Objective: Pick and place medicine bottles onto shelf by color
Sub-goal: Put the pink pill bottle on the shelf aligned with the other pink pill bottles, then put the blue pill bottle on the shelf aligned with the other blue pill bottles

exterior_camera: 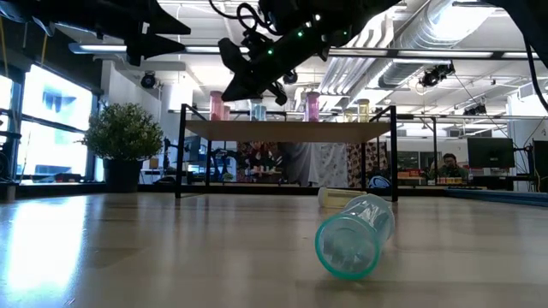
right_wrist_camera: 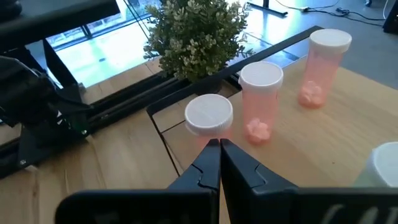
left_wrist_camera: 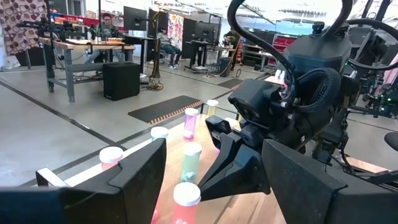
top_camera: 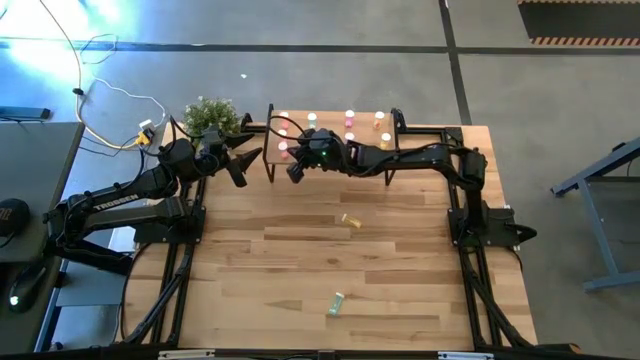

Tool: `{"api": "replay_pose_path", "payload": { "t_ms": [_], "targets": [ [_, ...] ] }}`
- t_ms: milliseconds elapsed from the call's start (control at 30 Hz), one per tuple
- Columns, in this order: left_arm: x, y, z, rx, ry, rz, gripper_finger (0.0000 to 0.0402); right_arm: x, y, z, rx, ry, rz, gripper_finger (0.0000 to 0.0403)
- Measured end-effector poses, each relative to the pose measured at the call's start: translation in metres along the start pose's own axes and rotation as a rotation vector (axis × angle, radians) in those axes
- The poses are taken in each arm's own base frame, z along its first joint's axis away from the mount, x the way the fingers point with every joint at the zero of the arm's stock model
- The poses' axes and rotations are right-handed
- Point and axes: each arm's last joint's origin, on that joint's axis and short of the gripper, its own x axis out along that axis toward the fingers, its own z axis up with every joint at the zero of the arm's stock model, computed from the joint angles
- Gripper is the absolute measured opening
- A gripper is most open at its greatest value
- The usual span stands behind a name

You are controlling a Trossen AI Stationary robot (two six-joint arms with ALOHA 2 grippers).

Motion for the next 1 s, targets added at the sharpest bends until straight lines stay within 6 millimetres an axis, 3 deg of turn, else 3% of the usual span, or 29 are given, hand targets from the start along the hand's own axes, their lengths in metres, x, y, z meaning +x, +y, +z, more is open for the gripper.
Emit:
{"api": "replay_pose_path", "payload": {
  "t_ms": [200, 533, 800, 1000],
  "targets": [
    [0.0, 0.0, 0.0, 0.0, 0.0, 0.0, 0.0257, 0.002, 0.0, -0.002, -0.003, 0.008, 0.013, 0.0],
    [0.0, 0.0, -0.001, 0.001, 0.013, 0.002, 0.0257, -0.012, 0.006, 0.006, -0.019, 0.003, -0.013, 0.0],
    [-0.001, -0.007, -0.004, 0.004, 0.046, -0.042, 0.0257, -0.052, 0.014, 0.038, -0.012, -0.065, -0.026, 0.0],
    [-0.001, -0.022, 0.01, 0.01, 0.071, -0.069, 0.0257, -0.096, 0.011, 0.064, -0.009, -0.085, -0.055, 0.0]
  ]
}}
